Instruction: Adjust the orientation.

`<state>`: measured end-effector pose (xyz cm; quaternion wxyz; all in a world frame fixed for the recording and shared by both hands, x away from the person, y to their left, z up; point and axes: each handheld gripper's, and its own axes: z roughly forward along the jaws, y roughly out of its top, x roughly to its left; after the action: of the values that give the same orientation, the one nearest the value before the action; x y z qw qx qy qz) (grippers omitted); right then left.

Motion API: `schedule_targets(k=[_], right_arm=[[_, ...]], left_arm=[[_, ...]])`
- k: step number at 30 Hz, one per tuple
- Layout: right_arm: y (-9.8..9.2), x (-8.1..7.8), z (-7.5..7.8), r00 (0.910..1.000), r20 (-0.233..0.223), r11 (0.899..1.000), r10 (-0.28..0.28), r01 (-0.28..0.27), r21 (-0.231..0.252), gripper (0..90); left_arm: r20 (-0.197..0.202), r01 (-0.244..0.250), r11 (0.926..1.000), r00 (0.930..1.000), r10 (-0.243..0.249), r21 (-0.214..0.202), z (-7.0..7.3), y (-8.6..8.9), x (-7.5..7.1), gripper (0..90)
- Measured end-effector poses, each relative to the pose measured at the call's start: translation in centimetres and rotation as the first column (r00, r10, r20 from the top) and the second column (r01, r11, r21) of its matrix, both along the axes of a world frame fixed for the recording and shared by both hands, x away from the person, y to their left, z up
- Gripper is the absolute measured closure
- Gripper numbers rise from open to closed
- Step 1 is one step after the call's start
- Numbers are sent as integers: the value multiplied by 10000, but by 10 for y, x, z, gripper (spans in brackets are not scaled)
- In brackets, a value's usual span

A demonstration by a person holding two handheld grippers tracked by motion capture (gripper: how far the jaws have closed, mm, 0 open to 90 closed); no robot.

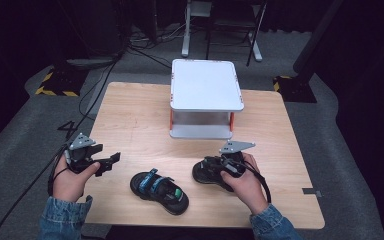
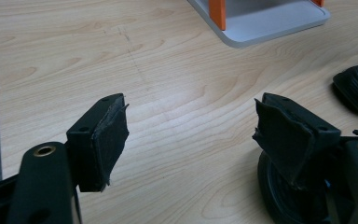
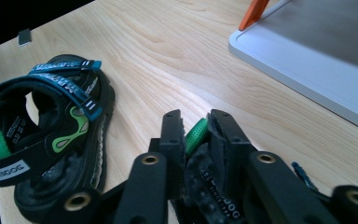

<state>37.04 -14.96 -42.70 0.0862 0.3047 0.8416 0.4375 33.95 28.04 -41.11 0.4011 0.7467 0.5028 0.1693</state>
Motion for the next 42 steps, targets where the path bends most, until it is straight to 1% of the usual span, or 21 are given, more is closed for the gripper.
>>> schedule_targets(k=[1,3,9,12,14,17,21,24,26,28,30,31,32,33,35,36,37,38,39,41,42], right_arm=[[1,-1,0,9999,-86,10000,96,-97,-18,794],[1,-3,2,9996,-92,9997,252,-252,-45,835],[-5,-9,14,9977,-366,9979,572,-582,-275,857],[-11,-18,22,9966,-427,9966,701,-719,-407,858],[-16,-25,26,9947,-577,9951,848,-875,-465,858],[-24,-35,28,9903,-835,9913,1111,-1164,-610,858],[-35,-47,28,9816,-1396,9869,1305,-1421,-765,858],[-43,-53,24,9678,-2082,9818,1418,-1643,-949,856],[-46,-55,20,9557,-2537,9752,1493,-1847,-1217,856],[-47,-58,15,9464,-2839,9683,1541,-2019,-1473,851],[-48,-60,14,9481,-2786,9688,1532,-1997,-1469,835],[-48,-60,14,9502,-2726,9699,1508,-1955,-1450,807],[-48,-61,15,9533,-2591,9695,1551,-1972,-1454,753],[-48,-62,15,9582,-2423,9711,1525,-1907,-1432,682],[-49,-61,18,9681,-2009,9770,1496,-1760,-1207,573],[-50,-60,19,9751,-1755,9829,1357,-1548,-1000,501],[-51,-58,20,9828,-1469,9885,1119,-1252,-852,474],[-53,-57,21,9884,-1314,9921,768,-889,-888,474],[-55,-55,21,9920,-1177,9931,449,-572,-1028,451],[-58,-52,19,9925,-1221,9924,-106,-45,-1228,440],[-59,-50,17,9918,-1231,9899,-347,171,-1410,427]], left_arm=[[-10,41,10000,10000,-41,17,0,0,0,252],[-4,19,10000,10000,-19,15,0,0,0,252],[41,-110,9999,9999,111,-104,1,4,0,252],[70,-38,9999,10000,39,-141,2,3,6,252],[112,75,9999,9999,-74,-124,3,0,11,252],[214,144,9996,9997,-138,-262,6,-3,17,251],[317,323,9988,9990,-312,-358,9,-10,27,251],[321,576,9978,9979,-566,-332,9,-18,34,251],[301,722,9969,9970,-713,-326,9,-23,39,250],[345,844,9960,9959,-834,-296,10,-25,42,248],[359,818,9959,9961,-805,-391,11,-26,44,248],[416,819,9959,9959,-802,-386,12,-26,45,248],[428,779,9962,9962,-763,-385,12,-25,45,248],[432,756,9963,9963,-738,-405,12,-24,45,248],[428,712,9966,9967,-694,-424,12,-23,45,248],[424,694,9968,9968,-677,-393,12,-22,45,248],[430,661,9970,9970,-644,-395,12,-22,44,248],[409,646,9972,9972,-630,-383,11,-21,44,248],[383,649,9972,9972,-635,-365,11,-20,44,248],[342,595,9974,9977,-582,-400,10,-20,43,248],[343,570,9976,9979,-557,-384,10,-19,44,248]])
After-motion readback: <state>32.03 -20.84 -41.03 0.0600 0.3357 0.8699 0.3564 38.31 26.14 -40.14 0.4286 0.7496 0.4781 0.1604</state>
